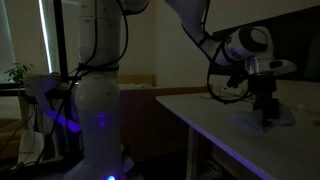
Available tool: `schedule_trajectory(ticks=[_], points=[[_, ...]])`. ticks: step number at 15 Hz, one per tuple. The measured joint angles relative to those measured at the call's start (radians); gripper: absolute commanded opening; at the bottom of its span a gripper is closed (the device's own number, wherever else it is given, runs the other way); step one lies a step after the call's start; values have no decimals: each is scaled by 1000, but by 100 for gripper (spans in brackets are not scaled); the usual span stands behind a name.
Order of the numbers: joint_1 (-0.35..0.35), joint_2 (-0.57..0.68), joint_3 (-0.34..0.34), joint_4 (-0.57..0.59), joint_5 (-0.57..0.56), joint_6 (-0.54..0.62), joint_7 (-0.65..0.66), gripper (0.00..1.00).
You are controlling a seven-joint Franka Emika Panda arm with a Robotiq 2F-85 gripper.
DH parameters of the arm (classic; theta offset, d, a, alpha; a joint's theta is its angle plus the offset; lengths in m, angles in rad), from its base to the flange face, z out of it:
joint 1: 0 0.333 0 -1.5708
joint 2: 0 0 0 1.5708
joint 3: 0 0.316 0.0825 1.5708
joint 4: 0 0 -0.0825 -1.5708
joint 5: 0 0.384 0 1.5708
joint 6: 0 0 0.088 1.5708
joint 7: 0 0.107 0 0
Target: Wipe the table using the blue cloth
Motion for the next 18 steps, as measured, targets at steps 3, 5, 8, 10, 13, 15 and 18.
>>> schedule_trajectory(ticks=[3, 5, 8, 10, 13, 15, 18], points=[[-45, 21, -34, 0, 0, 0, -72, 2], [-62, 39, -51, 0, 0, 0, -99, 2], [-68, 64, -58, -7, 0, 0, -122, 2], [-65, 76, -52, -27, 0, 0, -125, 2], [-45, 76, -35, -62, -4, -1, -125, 2], [-23, 64, -17, -76, -4, -1, -125, 2], [23, 42, 28, -100, -4, -1, -124, 2]])
